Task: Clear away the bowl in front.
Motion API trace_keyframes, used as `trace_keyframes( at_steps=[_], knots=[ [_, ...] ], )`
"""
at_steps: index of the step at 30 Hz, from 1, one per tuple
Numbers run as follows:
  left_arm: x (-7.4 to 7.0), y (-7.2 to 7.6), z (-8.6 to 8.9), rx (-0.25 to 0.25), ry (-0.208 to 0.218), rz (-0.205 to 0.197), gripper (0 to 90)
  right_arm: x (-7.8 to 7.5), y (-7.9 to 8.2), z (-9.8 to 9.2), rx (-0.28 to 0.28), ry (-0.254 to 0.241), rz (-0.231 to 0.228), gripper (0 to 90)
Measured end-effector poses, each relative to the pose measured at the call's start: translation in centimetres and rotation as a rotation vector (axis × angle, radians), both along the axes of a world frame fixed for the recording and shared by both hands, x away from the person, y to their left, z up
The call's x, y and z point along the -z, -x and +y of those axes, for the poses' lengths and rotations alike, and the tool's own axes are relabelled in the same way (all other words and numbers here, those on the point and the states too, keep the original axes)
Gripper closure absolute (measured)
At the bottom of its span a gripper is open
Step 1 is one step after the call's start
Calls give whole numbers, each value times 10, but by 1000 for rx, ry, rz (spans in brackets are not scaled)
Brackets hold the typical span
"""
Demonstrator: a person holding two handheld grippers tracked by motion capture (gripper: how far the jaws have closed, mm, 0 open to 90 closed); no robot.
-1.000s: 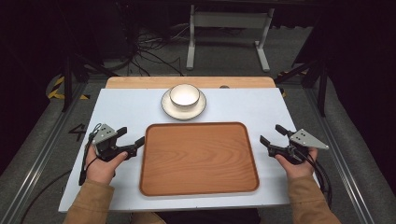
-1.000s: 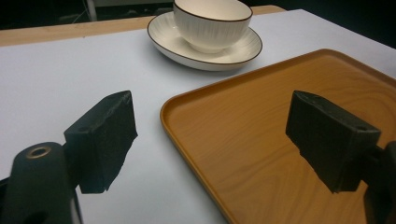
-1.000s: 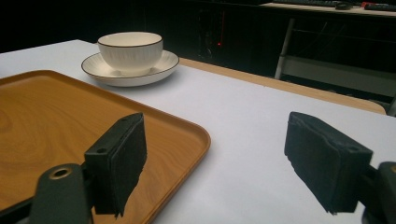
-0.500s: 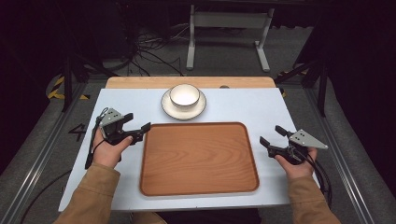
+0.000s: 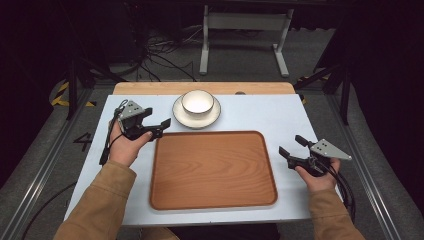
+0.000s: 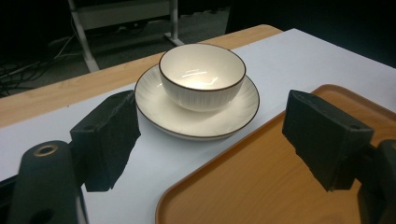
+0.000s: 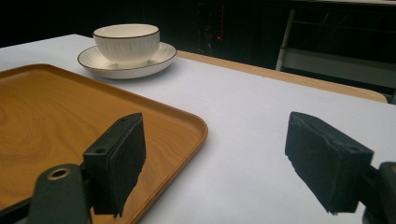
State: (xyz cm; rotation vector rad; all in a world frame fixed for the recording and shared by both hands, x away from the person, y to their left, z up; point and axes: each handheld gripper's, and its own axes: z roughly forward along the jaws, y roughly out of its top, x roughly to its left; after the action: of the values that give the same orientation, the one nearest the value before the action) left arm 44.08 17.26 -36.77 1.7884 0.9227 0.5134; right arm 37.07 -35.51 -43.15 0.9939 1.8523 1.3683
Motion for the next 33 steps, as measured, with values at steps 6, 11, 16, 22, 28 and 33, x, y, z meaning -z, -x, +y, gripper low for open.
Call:
trace_keyframes(
  at_steps=[6, 11, 16, 22, 28, 33],
  knots=[
    [-4, -12, -9, 3, -5, 2, 205, 1, 1, -2, 1, 0, 0, 210],
    [-5, -21, -14, 3, -12, 10, 212, 1, 2, -2, 4, 1, -3, 211],
    [-5, -34, -21, 0, -15, 27, 231, 2, 6, -4, 5, -1, 0, 212],
    [-8, -48, -32, 11, -45, 45, 230, 4, 7, -2, -7, -3, -7, 210],
    [-15, -61, -42, -4, -61, 100, 251, 5, 11, -2, -14, -4, -20, 200],
    [-16, -70, -48, -7, -68, 95, 258, 6, 14, -5, -26, -29, -41, 189]
  ],
)
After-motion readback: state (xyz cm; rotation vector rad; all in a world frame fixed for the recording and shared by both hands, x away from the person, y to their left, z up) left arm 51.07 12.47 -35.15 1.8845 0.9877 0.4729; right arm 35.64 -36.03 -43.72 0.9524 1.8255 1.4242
